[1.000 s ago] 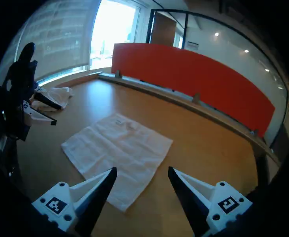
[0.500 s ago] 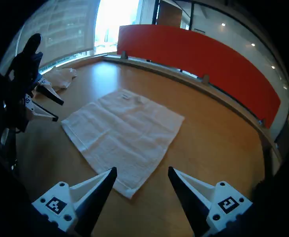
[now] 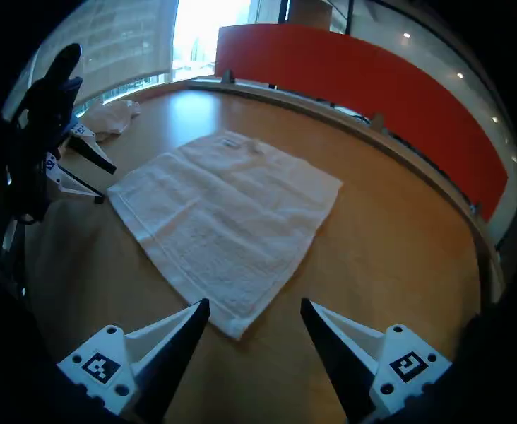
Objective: Fold towel
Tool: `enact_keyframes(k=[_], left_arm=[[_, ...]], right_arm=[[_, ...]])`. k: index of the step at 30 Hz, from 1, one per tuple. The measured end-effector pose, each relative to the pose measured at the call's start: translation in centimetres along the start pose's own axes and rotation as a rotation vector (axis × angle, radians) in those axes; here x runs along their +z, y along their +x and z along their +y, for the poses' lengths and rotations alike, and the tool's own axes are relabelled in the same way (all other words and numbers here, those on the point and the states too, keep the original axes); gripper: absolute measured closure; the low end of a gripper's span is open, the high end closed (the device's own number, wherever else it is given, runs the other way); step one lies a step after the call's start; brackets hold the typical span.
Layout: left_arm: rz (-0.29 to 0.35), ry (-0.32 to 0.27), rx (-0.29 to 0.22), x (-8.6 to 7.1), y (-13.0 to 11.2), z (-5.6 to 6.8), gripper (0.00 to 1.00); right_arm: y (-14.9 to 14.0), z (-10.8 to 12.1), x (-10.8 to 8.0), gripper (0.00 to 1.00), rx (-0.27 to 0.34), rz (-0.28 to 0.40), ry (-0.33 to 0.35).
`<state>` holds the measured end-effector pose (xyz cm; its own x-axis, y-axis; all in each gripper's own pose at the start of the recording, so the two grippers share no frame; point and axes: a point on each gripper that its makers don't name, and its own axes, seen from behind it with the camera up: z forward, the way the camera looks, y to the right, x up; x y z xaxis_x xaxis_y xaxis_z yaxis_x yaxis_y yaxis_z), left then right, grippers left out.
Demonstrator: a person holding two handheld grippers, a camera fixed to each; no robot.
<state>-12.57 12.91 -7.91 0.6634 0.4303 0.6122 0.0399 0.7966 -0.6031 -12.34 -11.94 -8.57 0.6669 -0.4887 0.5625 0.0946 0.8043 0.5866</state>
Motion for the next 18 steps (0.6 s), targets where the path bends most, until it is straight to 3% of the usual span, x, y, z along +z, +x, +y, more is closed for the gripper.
enact_keyframes(k=[14,18], left_arm=[[-0.027,-0.004,-0.01,0.5,-0.6,0.5,0.08],[-0.04,0.006,-0.008,0.5,-0.7,0.4,0.1]], right_arm=[[-1.7,-0.7,0.7,0.14,0.008,-0.042,0.048],[-1.8,-1.1,0.7,0.25,0.013,-0.043,0.068]])
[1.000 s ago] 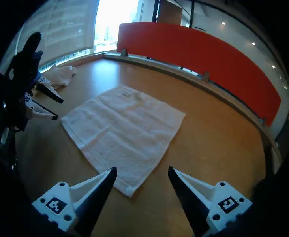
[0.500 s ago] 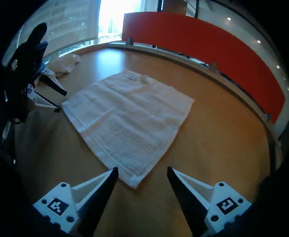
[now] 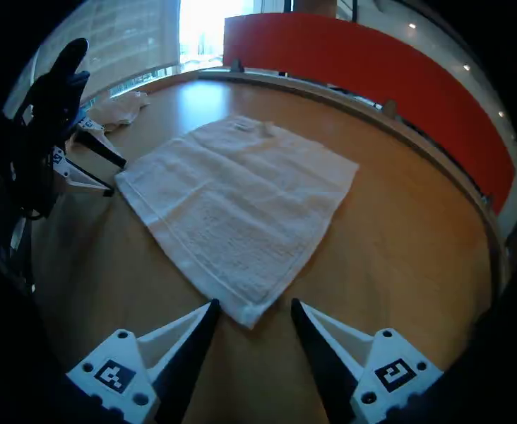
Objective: Fold towel
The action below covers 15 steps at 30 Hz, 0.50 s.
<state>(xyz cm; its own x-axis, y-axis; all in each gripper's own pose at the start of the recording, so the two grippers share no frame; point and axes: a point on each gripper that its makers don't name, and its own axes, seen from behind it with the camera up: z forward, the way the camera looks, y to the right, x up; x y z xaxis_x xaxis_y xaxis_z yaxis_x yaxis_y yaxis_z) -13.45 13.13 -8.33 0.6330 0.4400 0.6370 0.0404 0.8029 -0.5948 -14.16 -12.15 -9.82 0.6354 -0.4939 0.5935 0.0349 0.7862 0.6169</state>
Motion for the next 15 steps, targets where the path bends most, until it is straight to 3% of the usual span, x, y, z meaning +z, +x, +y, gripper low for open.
enact_keyframes(k=[4,8,15], left_arm=[[-0.014,0.027,0.003,0.07,-0.04,-0.41,0.26],[-0.022,0.028,0.0,-0.04,0.01,-0.4,0.32],[-0.031,0.025,0.028,0.1,-0.18,0.11,0.35]], right_arm=[[-0.06,-0.44,-0.04,0.36,0.004,0.002,0.013],[-0.1,-0.73,-0.1,0.44,0.01,0.002,0.023],[-0.15,-0.69,-0.2,0.45,0.019,0.002,0.028]])
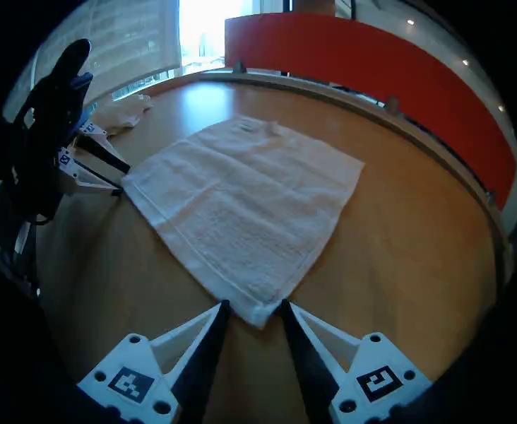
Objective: Fold towel
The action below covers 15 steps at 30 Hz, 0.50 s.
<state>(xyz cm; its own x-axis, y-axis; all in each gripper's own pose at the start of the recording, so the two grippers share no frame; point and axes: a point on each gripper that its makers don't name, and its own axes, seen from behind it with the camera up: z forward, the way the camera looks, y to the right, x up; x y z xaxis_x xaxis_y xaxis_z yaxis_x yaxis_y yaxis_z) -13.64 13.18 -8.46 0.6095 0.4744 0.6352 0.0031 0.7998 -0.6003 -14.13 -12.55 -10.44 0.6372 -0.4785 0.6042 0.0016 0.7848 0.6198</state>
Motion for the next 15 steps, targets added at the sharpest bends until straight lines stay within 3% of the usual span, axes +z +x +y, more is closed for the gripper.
enact_keyframes(k=[11,15], left_arm=[[-0.021,0.003,-0.006,0.22,0.06,0.3,0.51],[-0.025,0.017,-0.011,0.16,0.08,0.01,0.71]], right_arm=[[0.0,-0.01,0.07,0.59,0.008,-0.003,0.001],[-0.03,0.16,0.04,0.68,0.011,-0.004,-0.007]])
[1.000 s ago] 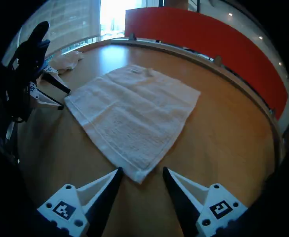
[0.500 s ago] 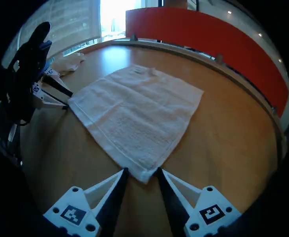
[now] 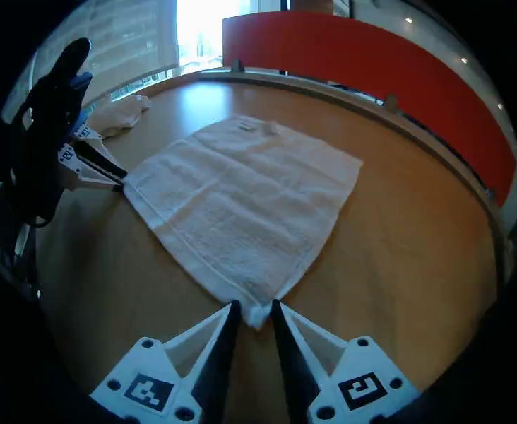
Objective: Fold towel
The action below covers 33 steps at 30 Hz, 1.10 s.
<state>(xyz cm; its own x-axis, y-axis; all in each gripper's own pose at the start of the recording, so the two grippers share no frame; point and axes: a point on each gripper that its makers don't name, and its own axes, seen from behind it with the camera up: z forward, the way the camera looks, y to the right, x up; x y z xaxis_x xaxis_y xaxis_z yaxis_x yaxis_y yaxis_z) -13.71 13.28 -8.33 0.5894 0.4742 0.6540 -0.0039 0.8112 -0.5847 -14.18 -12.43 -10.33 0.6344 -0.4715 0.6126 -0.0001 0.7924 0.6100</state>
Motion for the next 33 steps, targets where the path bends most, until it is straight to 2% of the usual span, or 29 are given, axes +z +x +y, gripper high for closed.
enact_keyframes(k=[5,8,20,33], left_arm=[[0.002,0.004,-0.005,0.1,0.0,0.1,0.81],[0.005,0.0,-0.002,0.1,0.0,0.4,0.87],[0.021,-0.029,-0.062,-0.8,0.7,0.8,0.88],[0.049,-0.036,-0.104,-4.5,1.7,1.5,0.88]], right_arm=[[0.3,0.1,-0.1,0.79,0.009,0.006,-0.015],[0.6,0.2,-0.2,0.82,0.012,0.008,-0.02],[1.4,0.4,-1.2,0.83,0.033,0.02,-0.015],[3.7,-1.1,-4.7,0.83,0.022,0.057,-0.007]])
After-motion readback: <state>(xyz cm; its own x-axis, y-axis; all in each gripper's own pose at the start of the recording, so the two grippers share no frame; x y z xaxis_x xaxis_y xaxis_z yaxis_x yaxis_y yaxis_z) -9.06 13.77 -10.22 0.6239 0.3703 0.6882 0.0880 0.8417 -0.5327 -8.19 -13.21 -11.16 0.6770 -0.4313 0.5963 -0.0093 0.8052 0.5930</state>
